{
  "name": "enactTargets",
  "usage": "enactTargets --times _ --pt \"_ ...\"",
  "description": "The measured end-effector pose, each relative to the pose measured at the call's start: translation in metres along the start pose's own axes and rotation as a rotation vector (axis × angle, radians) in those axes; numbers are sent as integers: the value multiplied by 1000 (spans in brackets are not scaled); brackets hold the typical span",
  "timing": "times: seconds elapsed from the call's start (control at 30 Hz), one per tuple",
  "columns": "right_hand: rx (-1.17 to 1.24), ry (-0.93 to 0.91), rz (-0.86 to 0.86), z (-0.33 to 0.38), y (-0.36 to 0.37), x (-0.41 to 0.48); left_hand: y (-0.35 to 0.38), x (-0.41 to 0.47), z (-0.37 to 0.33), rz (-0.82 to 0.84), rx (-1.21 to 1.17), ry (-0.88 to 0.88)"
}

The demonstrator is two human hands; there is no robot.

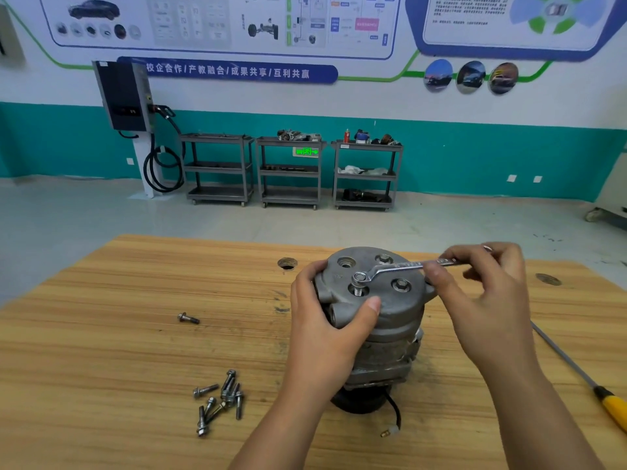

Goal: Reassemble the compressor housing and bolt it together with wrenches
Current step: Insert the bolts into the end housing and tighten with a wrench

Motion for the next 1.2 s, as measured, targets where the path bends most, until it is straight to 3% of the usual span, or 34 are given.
enactTargets --times 0.17,0.3,0.43,0.57,0.67,0.77,0.93,1.1,1.2 --pt "52 -209 -225 3 -14 -34 0 0 1 -3 -12 -1" --pt "188 -400 -277 19 -14 -52 2 0 0 4 13 -1" --pt "215 -645 -107 42 -2 -67 6 0 -3 -4 0 18" --pt "66 -710 174 65 16 -57 11 7 -3 -22 -119 -53" --pt "-23 -722 281 79 25 -36 10 14 0 -50 68 -46" --pt "-155 -628 357 87 34 -11 9 6 -4 18 146 7" --pt "-371 -255 470 79 59 27 5 0 -8 21 32 1" --pt "-610 107 392 54 52 43 2 -2 -6 10 26 9" --pt "-589 165 233 43 41 31 3 -2 -8 22 17 11"
Point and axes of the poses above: each hand's wrist, its own x-axis towards the middle knuckle, its own y-axis out of the palm, z = x × y, the point moved 2 cm from there along x, towards the middle knuckle, and after that the axes turned 2 degrees about -y, right-handed, at the moved point
